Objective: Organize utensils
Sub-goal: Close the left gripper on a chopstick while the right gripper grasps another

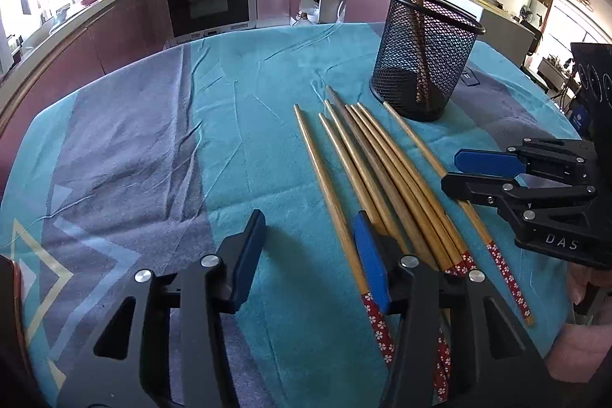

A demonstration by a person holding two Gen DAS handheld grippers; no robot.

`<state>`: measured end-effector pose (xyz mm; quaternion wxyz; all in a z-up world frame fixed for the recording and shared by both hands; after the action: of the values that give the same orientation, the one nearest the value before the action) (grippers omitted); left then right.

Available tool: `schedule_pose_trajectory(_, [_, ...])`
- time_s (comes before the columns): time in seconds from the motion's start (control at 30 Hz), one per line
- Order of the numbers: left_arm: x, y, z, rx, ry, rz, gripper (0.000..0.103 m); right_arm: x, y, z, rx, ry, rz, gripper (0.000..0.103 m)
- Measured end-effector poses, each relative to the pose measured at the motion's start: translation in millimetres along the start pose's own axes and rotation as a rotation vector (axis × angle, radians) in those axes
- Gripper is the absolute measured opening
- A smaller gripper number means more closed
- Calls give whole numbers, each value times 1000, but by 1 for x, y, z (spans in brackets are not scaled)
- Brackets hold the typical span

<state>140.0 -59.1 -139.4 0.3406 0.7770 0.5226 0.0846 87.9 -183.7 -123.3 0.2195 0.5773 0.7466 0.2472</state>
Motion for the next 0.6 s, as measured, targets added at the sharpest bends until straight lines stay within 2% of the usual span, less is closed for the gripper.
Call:
schedule_pose_trajectory(0.3, [5, 14, 8, -2, -6, -21, 44, 4, 9, 7, -2, -23, -15, 27])
schedule_pose_trajectory(0.6, [13, 32, 21, 7, -10, -40, 34, 8, 23, 19, -6, -37, -24, 27])
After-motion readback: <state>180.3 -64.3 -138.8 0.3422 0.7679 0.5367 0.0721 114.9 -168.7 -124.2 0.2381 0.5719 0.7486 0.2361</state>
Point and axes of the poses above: each gripper's, at about its wrist camera, not at the fingertips, and z roughly the way its jaws point, x to its left, y to its top, the point moved 5 cm from there along z, roughly the way its jaws point, and after that the axes turned 13 degrees about -y, right-handed, at the moved point
